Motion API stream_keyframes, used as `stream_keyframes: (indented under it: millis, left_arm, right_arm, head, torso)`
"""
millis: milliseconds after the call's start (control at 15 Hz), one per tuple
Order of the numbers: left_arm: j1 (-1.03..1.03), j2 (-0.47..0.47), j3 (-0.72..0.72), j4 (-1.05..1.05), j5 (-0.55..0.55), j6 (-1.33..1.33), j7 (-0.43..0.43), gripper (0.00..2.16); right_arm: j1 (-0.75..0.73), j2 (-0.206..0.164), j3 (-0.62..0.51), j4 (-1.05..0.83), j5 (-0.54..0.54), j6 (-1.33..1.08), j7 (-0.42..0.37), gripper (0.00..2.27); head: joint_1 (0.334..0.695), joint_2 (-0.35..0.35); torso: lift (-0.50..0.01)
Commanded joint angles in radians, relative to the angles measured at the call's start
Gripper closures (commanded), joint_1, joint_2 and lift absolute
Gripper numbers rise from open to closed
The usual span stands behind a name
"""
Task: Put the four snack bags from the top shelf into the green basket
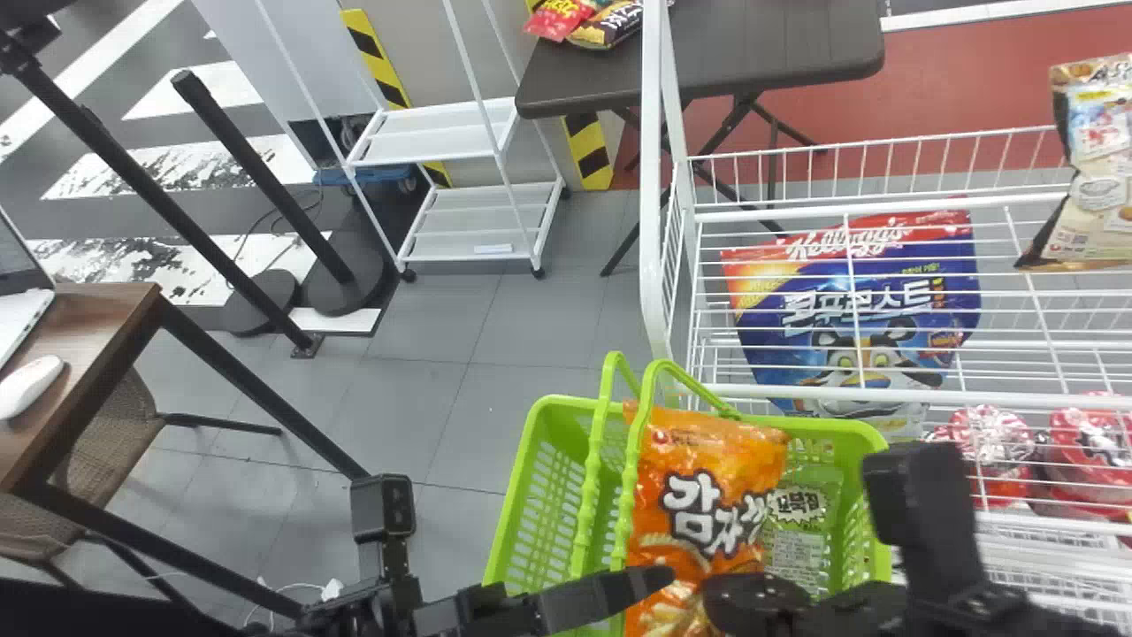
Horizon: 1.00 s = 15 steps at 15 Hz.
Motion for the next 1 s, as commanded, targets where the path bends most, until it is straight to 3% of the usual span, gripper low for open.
stream_keyframes:
  millis: [0, 133, 200, 267, 333, 600, 733, 933]
  left_arm:
    - [0.002, 0.0, 0.0, 0.0, 0.0, 0.0, -0.001, 2.15]
    - [0.003, -0.002, -0.002, 0.0, 0.0, 0.0, -0.001, 2.15]
    - [0.005, 0.0, -0.002, 0.0, 0.002, 0.0, -0.002, 2.15]
    - [0.007, 0.0, -0.002, 0.0, 0.002, 0.0, -0.002, 2.15]
    - [0.007, 0.001, 0.002, 0.0, 0.002, 0.0, -0.002, 2.15]
    - [0.0, 0.003, -0.003, 0.003, 0.002, 0.0, -0.002, 2.15]
    - [-0.001, 0.004, -0.003, 0.006, 0.005, 0.0, -0.004, 2.15]
    - [-0.001, 0.006, -0.002, 0.01, 0.008, 0.0, -0.007, 2.15]
  right_arm:
    - [-0.093, 0.005, 0.086, 0.17, 0.002, -0.179, -0.005, 2.25]
    - [-0.18, 0.012, 0.149, 0.298, -0.019, -0.274, -0.004, 2.09]
    - [-0.203, 0.015, 0.162, 0.337, -0.042, -0.277, -0.004, 1.52]
    - [-0.206, 0.017, 0.16, 0.341, -0.054, -0.253, -0.004, 0.43]
    - [-0.206, 0.014, 0.155, 0.332, -0.056, -0.201, -0.004, 0.0]
    - [-0.122, -0.011, 0.031, 0.128, -0.102, 0.054, 0.015, 0.05]
    - [-0.071, -0.037, -0.073, 0.019, -0.096, 0.057, 0.015, 0.05]
    - [-0.048, -0.043, -0.274, -0.042, -0.056, 0.094, 0.015, 0.05]
  head:
    - [0.695, 0.35]
    - [0.695, 0.35]
    - [0.695, 0.35]
    - [0.695, 0.35]
    - [0.695, 0.35]
    - [0.695, 0.35]
    - [0.695, 0.35]
    - [0.695, 0.35]
  torso:
    - [-0.001]
    - [-0.001]
    - [-0.001]
    - [-0.001]
    - [-0.001]
    - [-0.001]
    - [-0.001]
    - [-0.001]
